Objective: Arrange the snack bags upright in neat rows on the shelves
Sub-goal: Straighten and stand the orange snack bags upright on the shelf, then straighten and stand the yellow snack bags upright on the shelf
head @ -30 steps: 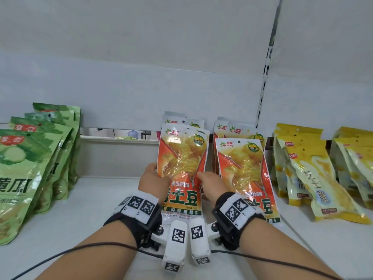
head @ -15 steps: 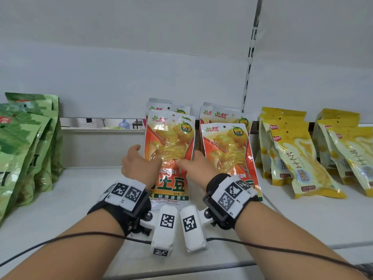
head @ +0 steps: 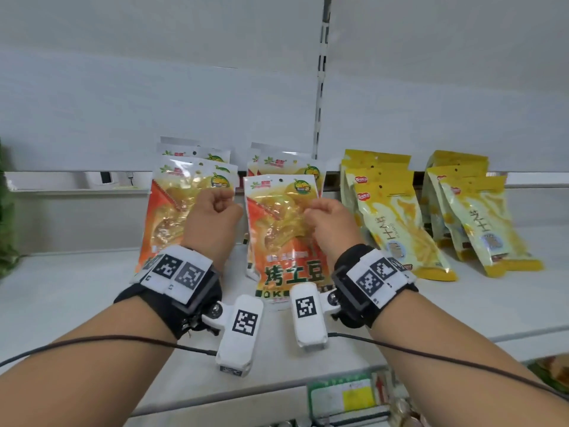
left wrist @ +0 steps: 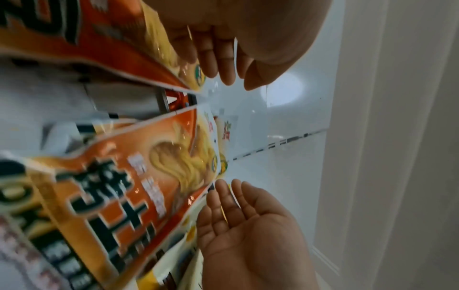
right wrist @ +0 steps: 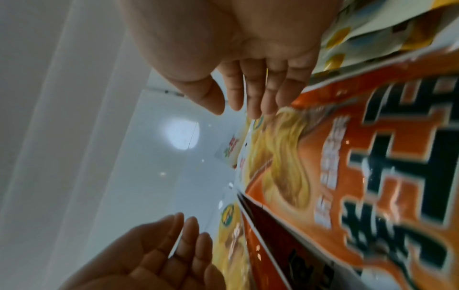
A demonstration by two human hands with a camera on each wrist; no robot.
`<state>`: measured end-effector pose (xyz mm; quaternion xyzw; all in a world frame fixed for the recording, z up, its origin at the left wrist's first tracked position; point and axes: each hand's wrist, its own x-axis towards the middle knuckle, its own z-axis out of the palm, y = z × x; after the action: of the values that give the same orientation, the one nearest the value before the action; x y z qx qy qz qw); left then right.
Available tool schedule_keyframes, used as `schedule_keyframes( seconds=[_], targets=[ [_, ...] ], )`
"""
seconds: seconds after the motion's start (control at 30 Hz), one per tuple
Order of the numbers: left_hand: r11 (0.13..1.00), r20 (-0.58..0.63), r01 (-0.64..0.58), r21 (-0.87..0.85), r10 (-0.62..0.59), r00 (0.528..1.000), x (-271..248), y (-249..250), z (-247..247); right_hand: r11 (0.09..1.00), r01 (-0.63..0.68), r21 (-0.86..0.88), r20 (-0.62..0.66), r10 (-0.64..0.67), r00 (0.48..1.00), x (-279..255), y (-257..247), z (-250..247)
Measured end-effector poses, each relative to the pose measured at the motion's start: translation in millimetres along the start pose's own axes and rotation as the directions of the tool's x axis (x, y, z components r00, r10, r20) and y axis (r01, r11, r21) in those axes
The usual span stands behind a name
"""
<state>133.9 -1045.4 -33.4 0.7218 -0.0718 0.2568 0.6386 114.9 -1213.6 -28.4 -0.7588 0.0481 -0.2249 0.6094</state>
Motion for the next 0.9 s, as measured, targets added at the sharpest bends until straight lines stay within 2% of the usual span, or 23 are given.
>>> schedule_keyframes(
  seconds=[0.13, 0.27, 0.33, 0.43, 0.57, 0.67, 0.8, 0.9],
  targets=[
    [0.995, 0.092, 0.065, -0.074, -0.058, 0.994, -16, 13, 65, 0.997, -0.010, 0.071, -0.076, 0.016, 0.997, 24, 22, -59],
    [0.999, 0.177, 0.037, -0.029, -0.032, 0.984, -34, 19, 133, 0.999, -0.020, 0.038, -0.146, 0.026, 0.989, 51, 42, -127],
    [0.996, 0.208, 0.083, -0.015, -0.078, 0.975, -41, 20, 162, 0.998, -0.055, -0.009, -0.164, 0.053, 0.985, 65, 52, -158],
    [0.977, 0.237, 0.198, 0.078, -0.211, 0.948, -46, 20, 197, 0.987, -0.133, -0.095, -0.165, 0.116, 0.979, 81, 68, -196],
    [0.937, 0.222, 0.310, 0.160, -0.340, 0.914, -50, 21, 231, 0.946, -0.226, -0.233, -0.029, 0.225, 0.974, 97, 88, -225],
    [0.913, 0.180, 0.365, 0.183, -0.396, 0.900, -53, 19, 248, 0.935, -0.268, -0.234, 0.058, 0.288, 0.956, 106, 101, -233],
    [0.914, 0.065, 0.399, 0.067, -0.403, 0.913, -51, 22, 258, 0.958, -0.243, -0.149, 0.077, 0.256, 0.964, 112, 106, -238],
    [0.929, 0.039, 0.370, -0.015, -0.369, 0.929, -44, 32, 256, 0.981, -0.180, -0.072, 0.063, 0.184, 0.981, 115, 102, -242]
  ],
)
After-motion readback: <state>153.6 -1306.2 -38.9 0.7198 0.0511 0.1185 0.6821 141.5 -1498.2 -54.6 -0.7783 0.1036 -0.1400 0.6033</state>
